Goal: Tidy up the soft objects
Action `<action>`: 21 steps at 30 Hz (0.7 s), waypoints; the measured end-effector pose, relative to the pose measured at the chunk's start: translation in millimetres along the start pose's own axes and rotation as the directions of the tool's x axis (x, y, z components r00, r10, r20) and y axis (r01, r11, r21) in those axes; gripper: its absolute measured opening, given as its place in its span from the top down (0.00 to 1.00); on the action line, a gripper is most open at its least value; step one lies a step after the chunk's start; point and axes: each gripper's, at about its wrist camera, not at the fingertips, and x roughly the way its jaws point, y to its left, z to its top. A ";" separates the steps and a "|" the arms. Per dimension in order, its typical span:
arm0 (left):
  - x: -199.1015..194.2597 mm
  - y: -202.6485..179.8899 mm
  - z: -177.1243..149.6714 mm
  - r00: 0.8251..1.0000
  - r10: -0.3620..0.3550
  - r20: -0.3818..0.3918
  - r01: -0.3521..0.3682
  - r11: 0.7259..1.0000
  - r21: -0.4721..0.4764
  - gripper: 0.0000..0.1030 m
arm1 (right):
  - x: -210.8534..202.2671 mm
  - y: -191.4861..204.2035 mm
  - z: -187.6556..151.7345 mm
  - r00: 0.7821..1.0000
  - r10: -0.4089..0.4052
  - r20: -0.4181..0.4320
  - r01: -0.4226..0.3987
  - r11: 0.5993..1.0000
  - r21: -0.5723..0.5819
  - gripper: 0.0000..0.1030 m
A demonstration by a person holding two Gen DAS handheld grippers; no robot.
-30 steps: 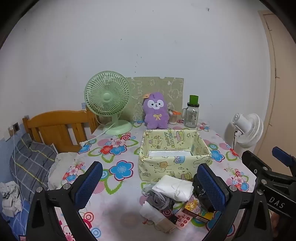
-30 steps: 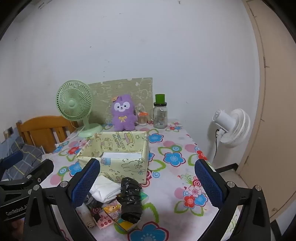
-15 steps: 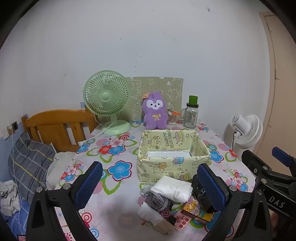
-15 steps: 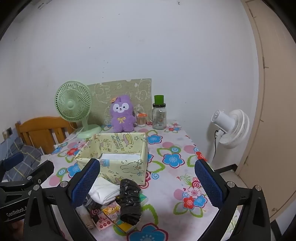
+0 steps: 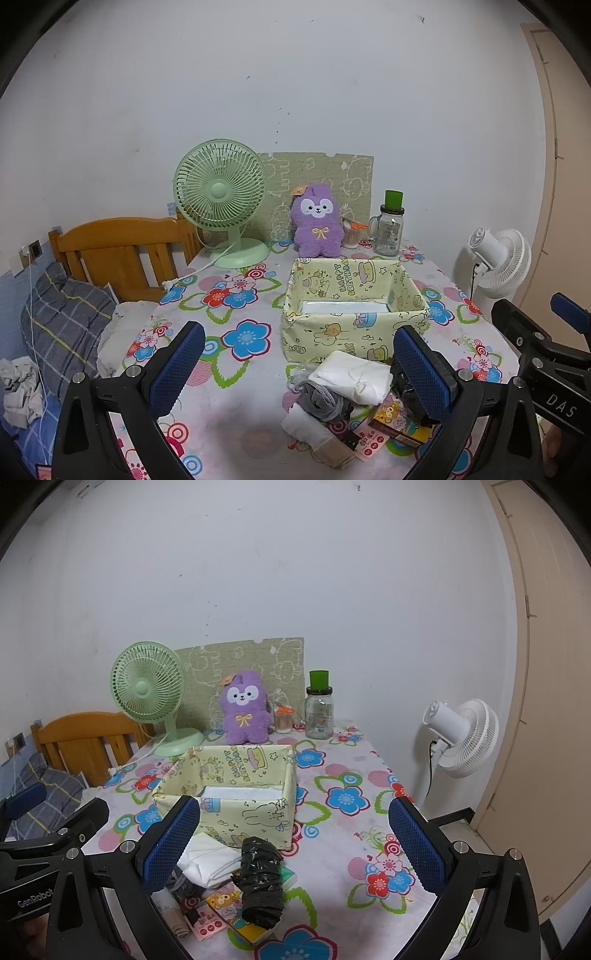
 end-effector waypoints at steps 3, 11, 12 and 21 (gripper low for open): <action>2.2 1.3 -0.6 1.000 -0.002 -0.008 0.002 1.000 -0.008 0.00 | -1.1 2.0 -0.3 1.000 0.000 0.008 0.000 1.000 -0.011 0.00; 3.4 4.1 -1.6 1.000 -0.006 -0.007 0.006 1.000 -0.007 0.00 | -0.3 2.1 -0.6 1.000 0.007 0.003 -0.007 1.000 -0.009 0.00; 3.6 4.4 -1.7 1.000 -0.006 -0.006 0.006 1.000 -0.007 0.00 | -0.6 2.1 -0.8 1.000 0.005 0.006 -0.005 1.000 -0.010 0.00; 3.5 4.8 -0.6 1.000 -0.007 -0.005 0.007 1.000 -0.005 0.00 | 0.8 1.3 -0.7 1.000 0.012 0.000 -0.012 1.000 -0.005 0.00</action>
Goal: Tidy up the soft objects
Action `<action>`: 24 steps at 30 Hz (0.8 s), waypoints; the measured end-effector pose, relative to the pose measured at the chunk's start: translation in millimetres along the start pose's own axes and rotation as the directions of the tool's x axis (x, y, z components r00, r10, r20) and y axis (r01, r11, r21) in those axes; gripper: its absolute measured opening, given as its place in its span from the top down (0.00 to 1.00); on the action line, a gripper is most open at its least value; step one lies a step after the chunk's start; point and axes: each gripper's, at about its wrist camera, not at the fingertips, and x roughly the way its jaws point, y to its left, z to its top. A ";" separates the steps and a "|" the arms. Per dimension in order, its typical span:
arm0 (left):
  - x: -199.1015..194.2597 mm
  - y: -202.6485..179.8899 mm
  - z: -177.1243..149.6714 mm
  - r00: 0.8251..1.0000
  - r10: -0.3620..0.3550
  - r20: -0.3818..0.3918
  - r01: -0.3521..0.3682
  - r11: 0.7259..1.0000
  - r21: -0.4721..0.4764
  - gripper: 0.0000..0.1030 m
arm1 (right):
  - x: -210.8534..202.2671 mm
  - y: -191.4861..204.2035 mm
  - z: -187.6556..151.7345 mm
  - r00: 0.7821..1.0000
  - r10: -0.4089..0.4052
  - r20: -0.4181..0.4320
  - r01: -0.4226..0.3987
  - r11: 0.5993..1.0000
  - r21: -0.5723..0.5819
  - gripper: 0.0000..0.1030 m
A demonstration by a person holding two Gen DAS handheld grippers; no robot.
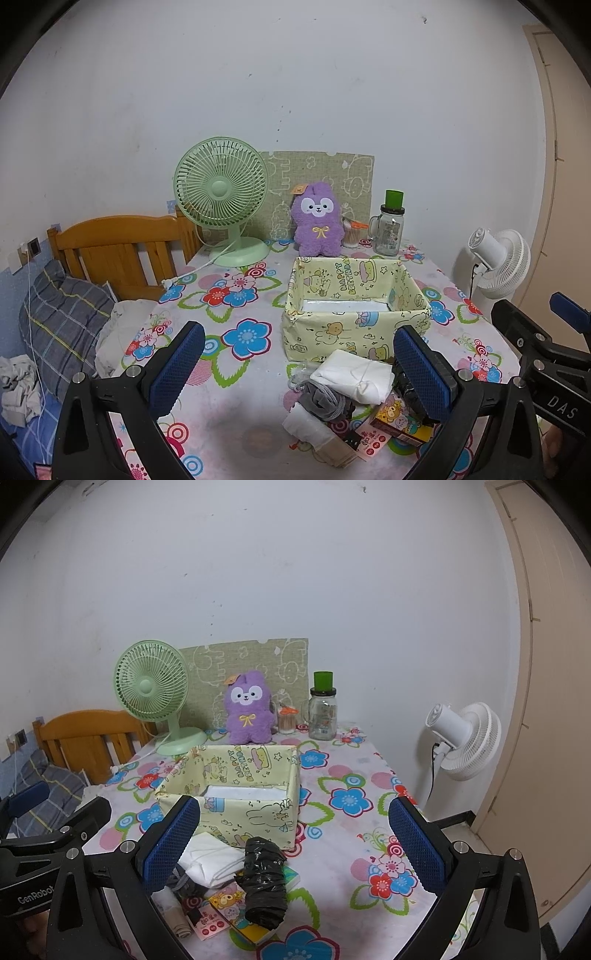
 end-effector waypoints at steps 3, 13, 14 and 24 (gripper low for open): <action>0.7 0.4 0.1 1.000 -0.002 -0.002 0.002 1.000 0.001 0.00 | 1.0 -0.4 -0.5 1.000 0.002 -0.003 -0.002 1.000 0.007 0.00; 0.6 -2.8 -1.1 1.000 -0.009 -0.003 0.009 1.000 0.004 0.00 | 0.5 -1.5 -0.8 1.000 -0.007 0.002 0.007 1.000 0.013 0.00; 0.6 -3.4 -2.1 1.000 -0.009 -0.003 0.009 1.000 0.005 0.00 | 0.8 -1.5 -0.6 1.000 -0.007 0.001 0.007 1.000 0.013 0.00; 3.8 -1.4 -4.3 1.000 -0.027 -0.014 0.027 1.000 -0.002 0.00 | 4.1 -2.2 -0.1 1.000 -0.005 -0.006 0.005 1.000 0.021 0.00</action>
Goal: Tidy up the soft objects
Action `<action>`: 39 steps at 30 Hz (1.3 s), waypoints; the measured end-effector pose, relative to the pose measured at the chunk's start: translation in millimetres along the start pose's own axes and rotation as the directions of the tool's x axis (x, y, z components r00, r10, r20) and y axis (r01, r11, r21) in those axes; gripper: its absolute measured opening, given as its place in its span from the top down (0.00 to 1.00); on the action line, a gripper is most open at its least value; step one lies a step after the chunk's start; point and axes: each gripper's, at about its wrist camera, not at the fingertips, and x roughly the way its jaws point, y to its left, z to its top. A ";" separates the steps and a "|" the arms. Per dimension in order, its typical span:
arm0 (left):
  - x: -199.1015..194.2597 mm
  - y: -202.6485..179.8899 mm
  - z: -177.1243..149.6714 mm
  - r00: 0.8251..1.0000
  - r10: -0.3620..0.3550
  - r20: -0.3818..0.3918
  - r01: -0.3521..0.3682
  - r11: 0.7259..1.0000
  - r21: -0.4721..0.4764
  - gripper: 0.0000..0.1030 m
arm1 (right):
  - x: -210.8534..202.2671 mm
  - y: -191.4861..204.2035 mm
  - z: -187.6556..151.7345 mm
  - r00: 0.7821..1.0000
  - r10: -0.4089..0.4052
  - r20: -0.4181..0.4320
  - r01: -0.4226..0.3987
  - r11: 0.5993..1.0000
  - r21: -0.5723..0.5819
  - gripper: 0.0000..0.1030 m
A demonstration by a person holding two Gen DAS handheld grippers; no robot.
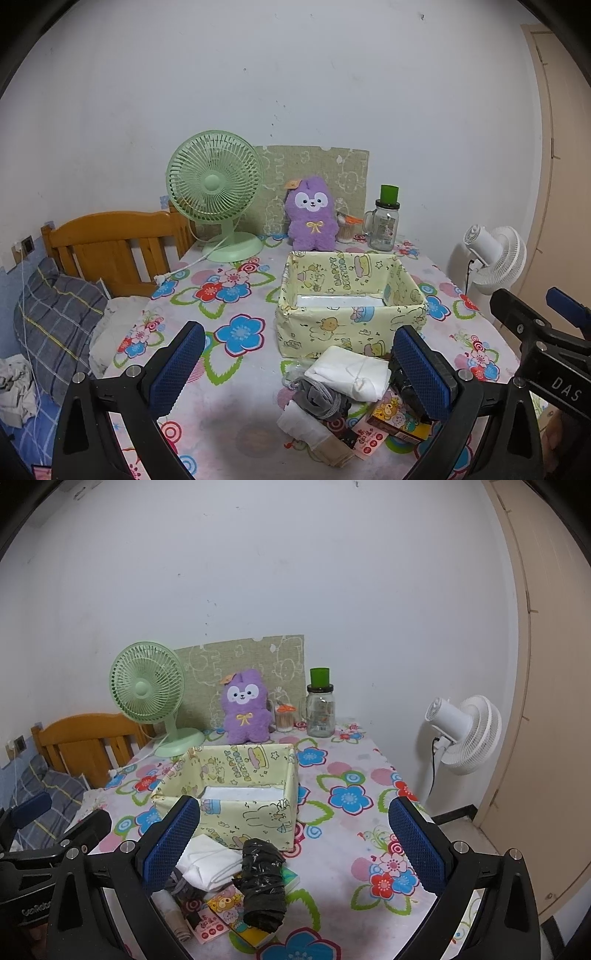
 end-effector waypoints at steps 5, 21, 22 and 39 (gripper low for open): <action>3.8 0.2 -3.2 1.000 0.002 -0.007 -0.002 1.000 0.008 0.00 | 3.1 0.1 0.4 1.000 -0.003 -0.003 0.003 1.000 -0.002 0.00; 25.6 -4.7 -10.2 0.998 -0.032 -0.052 0.034 0.999 0.036 0.00 | 26.8 1.6 -6.6 0.999 0.009 -0.048 -0.010 1.000 -0.012 0.00; 27.1 -5.4 -10.9 0.998 -0.035 -0.057 0.037 0.999 0.037 0.00 | 28.1 1.6 -7.4 0.999 0.010 -0.050 -0.011 1.000 -0.013 0.00; 69.4 -17.4 -24.9 0.984 -0.068 -0.166 0.080 0.995 0.067 0.00 | 64.9 2.0 -22.1 0.990 0.020 -0.142 -0.025 0.999 -0.032 0.06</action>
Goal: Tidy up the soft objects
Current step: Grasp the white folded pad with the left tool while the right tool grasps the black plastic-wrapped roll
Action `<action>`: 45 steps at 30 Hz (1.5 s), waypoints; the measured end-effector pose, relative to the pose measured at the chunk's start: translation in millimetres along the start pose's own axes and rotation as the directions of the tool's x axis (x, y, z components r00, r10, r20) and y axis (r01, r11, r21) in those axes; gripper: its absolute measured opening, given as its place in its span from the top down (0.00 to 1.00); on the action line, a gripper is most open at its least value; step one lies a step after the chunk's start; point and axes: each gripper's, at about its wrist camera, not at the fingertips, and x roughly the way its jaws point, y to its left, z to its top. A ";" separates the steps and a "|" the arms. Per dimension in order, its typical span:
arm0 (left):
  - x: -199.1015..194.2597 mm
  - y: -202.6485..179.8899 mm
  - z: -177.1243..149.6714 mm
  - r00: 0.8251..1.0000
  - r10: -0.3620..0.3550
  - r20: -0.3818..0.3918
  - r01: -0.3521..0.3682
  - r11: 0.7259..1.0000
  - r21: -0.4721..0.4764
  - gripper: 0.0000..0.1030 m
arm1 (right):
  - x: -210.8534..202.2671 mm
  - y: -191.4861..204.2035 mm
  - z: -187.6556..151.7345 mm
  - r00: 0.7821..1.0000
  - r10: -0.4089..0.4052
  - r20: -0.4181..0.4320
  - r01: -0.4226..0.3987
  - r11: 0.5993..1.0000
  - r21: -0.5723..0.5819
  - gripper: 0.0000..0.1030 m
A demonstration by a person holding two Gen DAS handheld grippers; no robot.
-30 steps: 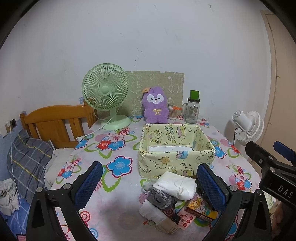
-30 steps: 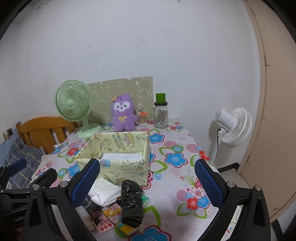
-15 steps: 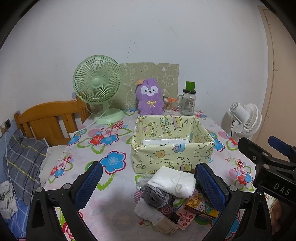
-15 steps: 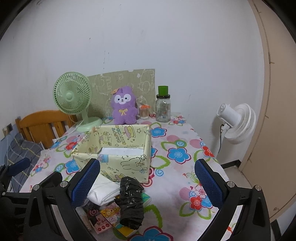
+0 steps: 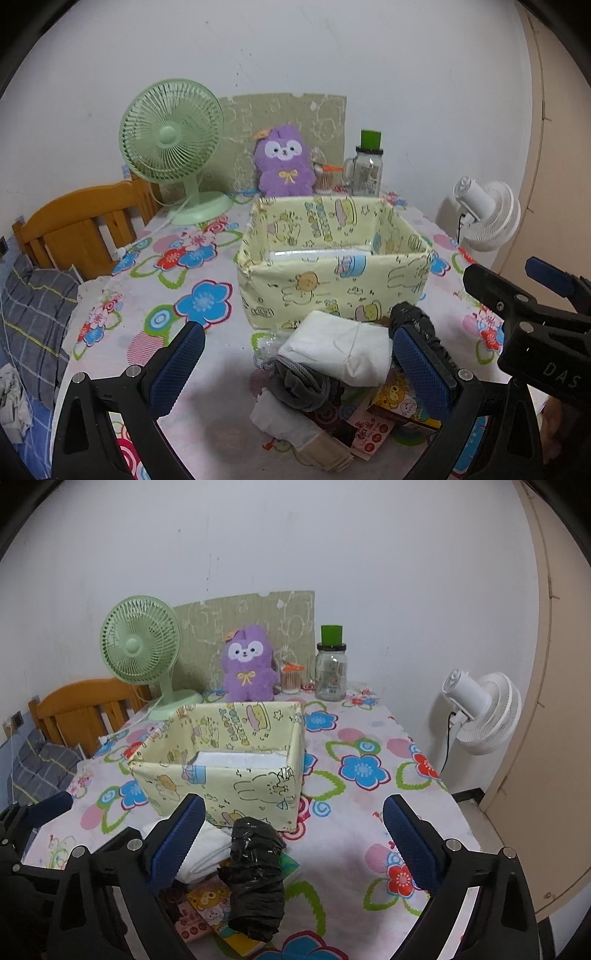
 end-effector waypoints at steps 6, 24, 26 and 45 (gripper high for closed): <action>14.8 -4.9 -2.9 0.999 -0.007 -0.036 0.008 1.000 0.021 0.00 | 17.0 -1.3 -4.5 0.999 0.013 -0.051 -0.013 1.000 0.002 0.09; 57.8 -19.5 -8.6 0.989 -0.032 -0.144 0.045 0.995 0.088 0.00 | 64.7 3.5 -20.1 0.972 0.076 -0.221 -0.074 0.997 0.017 0.18; 61.5 -21.3 -8.9 0.988 -0.035 -0.152 0.050 0.994 0.096 0.00 | 69.9 3.5 -21.4 0.967 0.085 -0.241 -0.082 0.996 0.025 0.20; 96.9 -33.4 -14.4 0.972 -0.054 -0.230 0.092 0.983 0.158 0.00 | 107.5 6.1 -33.8 0.914 0.178 -0.365 -0.159 0.984 0.083 0.56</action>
